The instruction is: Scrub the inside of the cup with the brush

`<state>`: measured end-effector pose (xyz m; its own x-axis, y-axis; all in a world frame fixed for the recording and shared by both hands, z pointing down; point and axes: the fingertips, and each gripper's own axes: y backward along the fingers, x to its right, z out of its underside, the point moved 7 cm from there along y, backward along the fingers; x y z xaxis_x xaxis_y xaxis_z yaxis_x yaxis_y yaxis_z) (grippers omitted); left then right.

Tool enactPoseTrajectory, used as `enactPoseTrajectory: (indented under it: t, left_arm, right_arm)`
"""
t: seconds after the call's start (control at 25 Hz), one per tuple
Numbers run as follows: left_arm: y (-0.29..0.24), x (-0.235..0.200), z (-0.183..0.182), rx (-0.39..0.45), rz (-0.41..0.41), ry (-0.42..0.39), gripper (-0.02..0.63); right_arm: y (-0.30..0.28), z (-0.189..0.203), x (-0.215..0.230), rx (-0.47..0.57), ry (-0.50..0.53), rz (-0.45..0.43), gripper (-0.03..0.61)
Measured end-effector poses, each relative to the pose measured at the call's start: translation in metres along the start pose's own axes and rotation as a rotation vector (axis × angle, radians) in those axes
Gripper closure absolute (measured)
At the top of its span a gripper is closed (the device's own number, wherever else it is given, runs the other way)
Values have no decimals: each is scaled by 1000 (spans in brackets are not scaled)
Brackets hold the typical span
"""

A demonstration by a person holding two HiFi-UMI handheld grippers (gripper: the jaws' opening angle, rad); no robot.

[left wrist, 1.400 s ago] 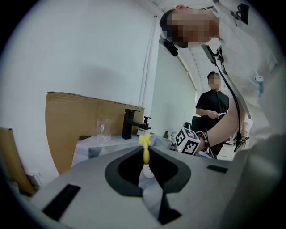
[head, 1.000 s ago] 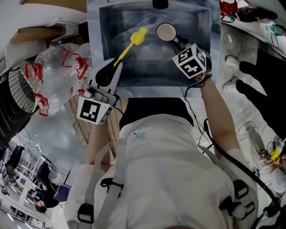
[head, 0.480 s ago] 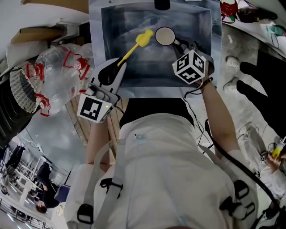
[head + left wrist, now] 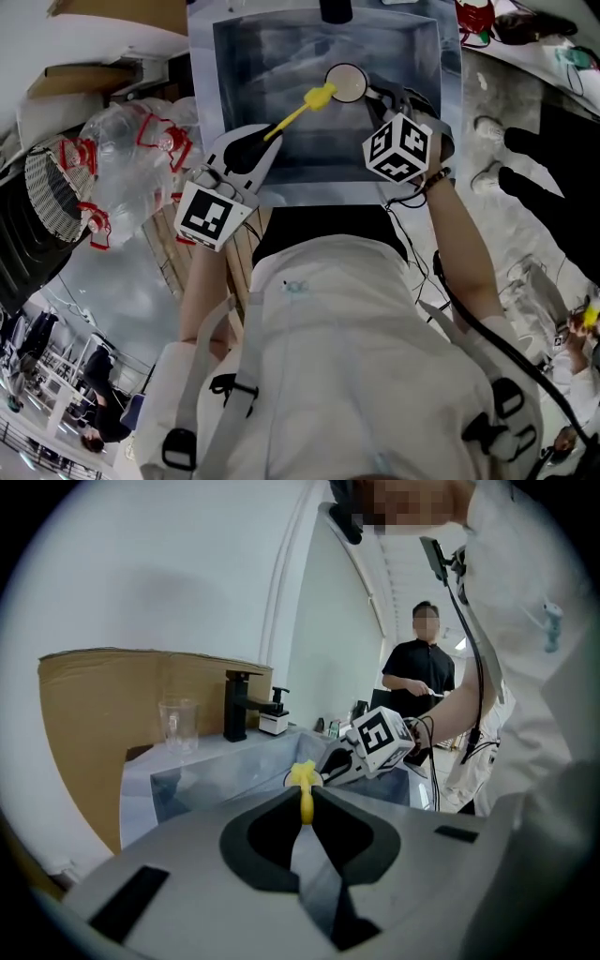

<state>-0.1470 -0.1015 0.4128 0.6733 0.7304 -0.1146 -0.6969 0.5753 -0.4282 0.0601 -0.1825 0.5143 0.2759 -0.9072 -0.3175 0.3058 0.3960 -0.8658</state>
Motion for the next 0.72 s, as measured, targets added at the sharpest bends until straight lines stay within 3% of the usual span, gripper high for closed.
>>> enactPoseTrajectory:
  t: [0.32, 0.48, 0.72]
  left_arm:
    - [-2, 14, -8, -74, 46, -123, 572]
    - [3, 19, -23, -87, 49, -96, 574]
    - [4, 21, -39, -212, 39, -196, 572]
  right_arm:
    - [36, -21, 0, 3, 135, 89, 509]
    - [52, -27, 1, -1, 173, 126, 509]
    - [70, -33, 3, -6, 204, 158, 509]
